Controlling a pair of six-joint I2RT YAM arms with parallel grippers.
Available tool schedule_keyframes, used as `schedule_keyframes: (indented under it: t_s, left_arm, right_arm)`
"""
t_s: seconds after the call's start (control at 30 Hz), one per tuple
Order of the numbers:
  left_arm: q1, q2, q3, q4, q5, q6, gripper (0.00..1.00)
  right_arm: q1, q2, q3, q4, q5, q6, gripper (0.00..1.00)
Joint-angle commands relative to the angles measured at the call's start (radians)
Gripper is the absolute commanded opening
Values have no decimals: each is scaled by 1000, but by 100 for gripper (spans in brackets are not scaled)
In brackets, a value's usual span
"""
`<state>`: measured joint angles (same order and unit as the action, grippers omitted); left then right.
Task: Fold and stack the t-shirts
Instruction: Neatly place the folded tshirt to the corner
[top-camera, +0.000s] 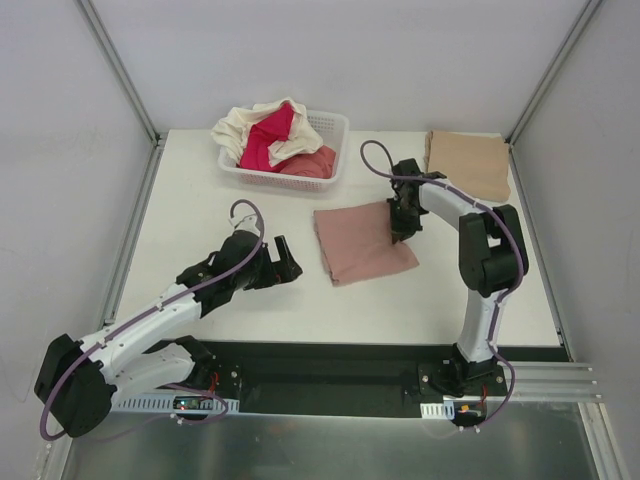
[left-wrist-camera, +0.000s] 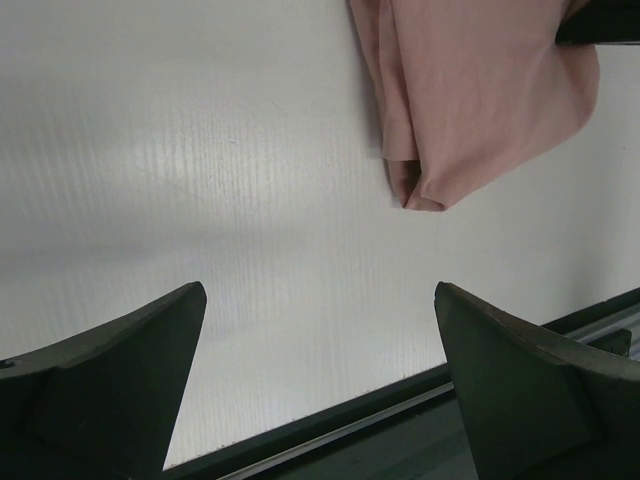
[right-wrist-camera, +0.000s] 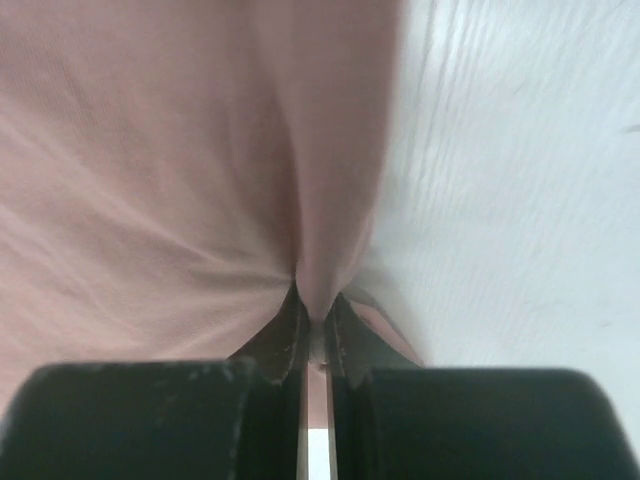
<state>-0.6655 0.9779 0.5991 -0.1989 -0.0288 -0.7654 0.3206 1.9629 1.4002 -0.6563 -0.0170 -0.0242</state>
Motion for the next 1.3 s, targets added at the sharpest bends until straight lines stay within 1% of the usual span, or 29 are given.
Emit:
schedule_keyframes:
  t_s: [0.0,0.07,0.17,0.2,0.23,0.43,0.57,0.77,0.83,1.03,1.27]
  left_arm:
    - [15,-39,-15,-46,-69,26,99]
    - [20,-45,-13,-62,-88,28,99]
    - [27,-45,-7,-73,-112,26,99]
    - [30,-45,-4,-79,-118,28,99]
    - [32,-44,-1,-80,-125,29,99]
    - [50,-18,17,-92,-172,35,99]
    - [63,11,36,-96,-187,40,99]
    - [81,57,67,-108,-188,52,100]
    - [87,73,77,-112,-184,55,99]
    - [92,120,99,-122,-177,46,99]
    - [95,156,116,-126,-180,43,99]
  right_arm:
    - [2,14,132,-3,155,-98,1]
    - [0,30,201,-15,245,-126,1]
    - [0,50,285,-17,342,-157,1]
    - [0,57,304,-16,412,-177,1]
    - [-2,73,330,-14,443,-187,1]
    - [-21,157,502,10,569,-282,1]
    - [-46,209,609,26,669,-315,1]
    - [-109,281,761,67,700,-355,1]
    - [-124,297,787,119,719,-371,1]
    - [-133,294,773,285,764,-439,0]
    - [-135,298,836,317,822,-396,1]
